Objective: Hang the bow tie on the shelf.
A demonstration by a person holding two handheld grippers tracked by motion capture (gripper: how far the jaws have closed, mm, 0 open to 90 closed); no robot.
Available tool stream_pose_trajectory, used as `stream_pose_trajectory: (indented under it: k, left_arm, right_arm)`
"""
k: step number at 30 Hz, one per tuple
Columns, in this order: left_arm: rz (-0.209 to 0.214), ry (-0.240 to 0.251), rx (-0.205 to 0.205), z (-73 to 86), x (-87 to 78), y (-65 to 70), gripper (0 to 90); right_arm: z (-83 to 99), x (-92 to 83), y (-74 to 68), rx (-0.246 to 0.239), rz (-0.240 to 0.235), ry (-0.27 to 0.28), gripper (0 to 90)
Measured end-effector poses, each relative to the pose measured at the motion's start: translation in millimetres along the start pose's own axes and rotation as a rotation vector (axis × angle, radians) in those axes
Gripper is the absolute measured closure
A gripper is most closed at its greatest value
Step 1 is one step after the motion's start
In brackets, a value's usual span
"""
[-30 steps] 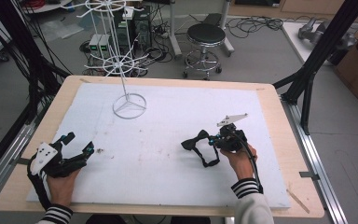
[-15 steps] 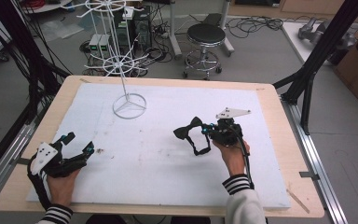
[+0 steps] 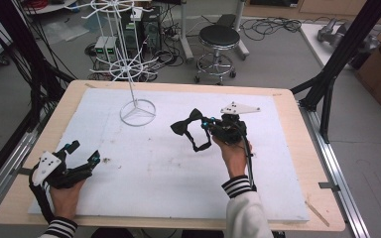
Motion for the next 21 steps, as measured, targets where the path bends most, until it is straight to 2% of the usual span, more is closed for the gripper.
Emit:
stream_pose_trajectory:
  k: [7,10,16,21]
  left_arm:
    - [0.001,0.002,0.002,0.1,-0.1,0.1,16.4]
    - [0.001,0.001,0.002,0.1,-0.4,0.2,16.4]
    - [0.001,0.004,0.001,0.1,-0.2,0.6,16.4]
    - [0.001,0.007,0.000,0.1,-0.3,0.6,16.4]
  right_arm:
    - [-12.5,3.6,-3.7,0.016,-0.017,0.102,87.4]
    - [-18.1,5.3,-4.9,0.032,-0.028,0.124,87.4]
    - [-36.0,10.2,-13.6,0.005,-0.031,0.174,87.4]
    - [-50.4,19.4,-21.8,-0.018,-0.042,0.188,87.4]
Point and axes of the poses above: each handheld gripper's, and its own axes: x roughly forward along the jaws, z roughly out of its underside, y roughly to its right, the point moved 3 cm from there along x, roughly forward along the jaws, and after that the axes turned 7 degrees about -y, right-handed, at the moved point
